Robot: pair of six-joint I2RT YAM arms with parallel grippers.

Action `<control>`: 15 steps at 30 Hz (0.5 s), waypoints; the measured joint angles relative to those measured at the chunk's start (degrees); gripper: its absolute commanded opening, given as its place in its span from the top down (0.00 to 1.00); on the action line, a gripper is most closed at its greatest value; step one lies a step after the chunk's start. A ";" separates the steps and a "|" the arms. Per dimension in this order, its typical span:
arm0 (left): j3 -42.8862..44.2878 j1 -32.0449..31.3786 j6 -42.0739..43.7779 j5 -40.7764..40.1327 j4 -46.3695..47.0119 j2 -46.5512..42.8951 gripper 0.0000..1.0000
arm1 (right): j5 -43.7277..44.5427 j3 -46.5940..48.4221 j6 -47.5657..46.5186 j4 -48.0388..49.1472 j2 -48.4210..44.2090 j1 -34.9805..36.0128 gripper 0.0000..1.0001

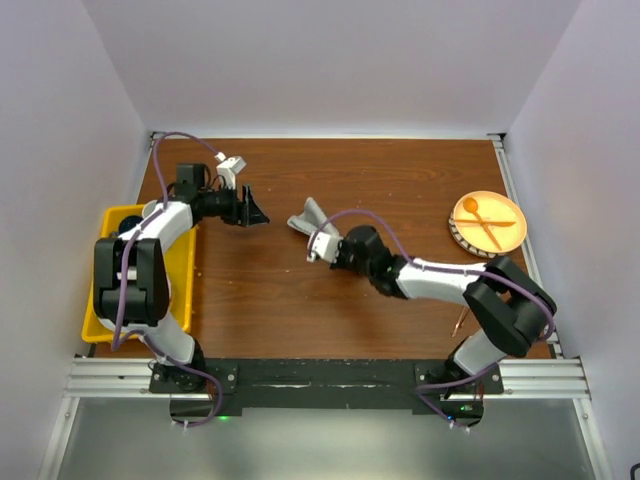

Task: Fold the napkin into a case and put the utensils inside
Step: Pick up the smaller rectangle-folded napkin from the center of the board, then turn over the smaller rectangle-folded napkin at the center of the board.

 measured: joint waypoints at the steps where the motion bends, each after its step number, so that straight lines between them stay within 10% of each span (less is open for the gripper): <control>1: -0.61 0.02 0.15 -0.37 0.00 -0.63 0.31 | 2.05 -2.49 -1.62 3.08 0.00 1.44 1.00; 15: -9.38 0.02 0.17 -2.25 -0.85 -8.66 0.32 | 15.54 -17.20 -17.40 24.09 -0.11 17.25 1.00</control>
